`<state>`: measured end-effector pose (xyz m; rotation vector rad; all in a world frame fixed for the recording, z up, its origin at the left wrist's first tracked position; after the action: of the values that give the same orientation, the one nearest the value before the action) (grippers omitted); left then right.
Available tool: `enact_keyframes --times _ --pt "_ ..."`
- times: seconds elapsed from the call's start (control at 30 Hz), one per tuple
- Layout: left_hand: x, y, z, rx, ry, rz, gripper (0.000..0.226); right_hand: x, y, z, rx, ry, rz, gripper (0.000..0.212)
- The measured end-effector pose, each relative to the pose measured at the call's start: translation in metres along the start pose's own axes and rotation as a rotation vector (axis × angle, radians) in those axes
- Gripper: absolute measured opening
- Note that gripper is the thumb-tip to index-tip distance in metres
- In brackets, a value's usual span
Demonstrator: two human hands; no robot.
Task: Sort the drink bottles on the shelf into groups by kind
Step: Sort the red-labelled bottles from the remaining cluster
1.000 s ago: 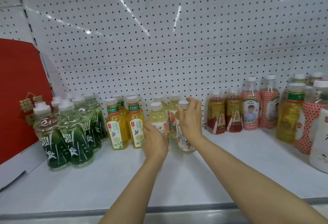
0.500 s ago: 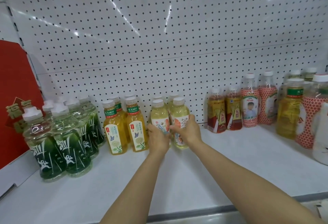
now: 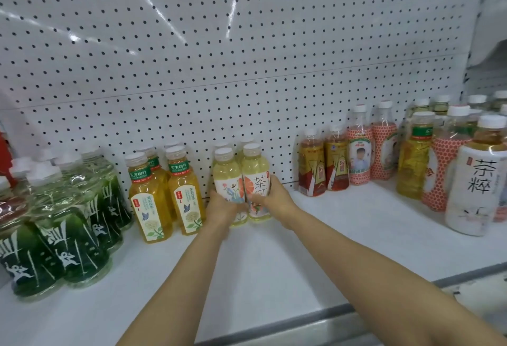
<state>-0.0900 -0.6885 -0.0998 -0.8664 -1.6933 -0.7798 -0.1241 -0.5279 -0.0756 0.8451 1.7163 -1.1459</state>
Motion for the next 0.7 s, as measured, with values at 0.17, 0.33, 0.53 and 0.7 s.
enact_keyframes --times 0.17,0.33,0.53,0.7 --pt "0.04 0.061 -0.003 0.371 -0.256 0.21 0.098 -0.041 0.041 -0.041 0.144 0.625 -0.226 0.064" --pt "0.099 0.14 0.03 0.438 -0.547 0.608 0.073 -0.07 0.089 -0.1 0.253 0.931 -0.442 0.042" --pt "0.117 0.174 0.127 0.219 -0.598 0.617 0.054 -0.067 0.142 -0.176 0.329 1.1 -0.532 0.025" --pt "0.123 0.209 0.218 0.095 -0.539 0.623 0.05 -0.051 0.173 -0.242 0.323 1.182 -0.507 0.025"
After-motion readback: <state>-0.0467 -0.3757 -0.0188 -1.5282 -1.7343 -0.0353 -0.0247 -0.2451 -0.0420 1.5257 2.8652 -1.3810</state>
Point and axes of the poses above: each hand's wrist, its own y-axis away from the middle knuckle, its own z-axis out of the palm, x = y × z, the point moved 8 cm from there along -y, towards the middle knuckle, and after that the axes turned 9 degrees about -z, right-handed, at the moved point
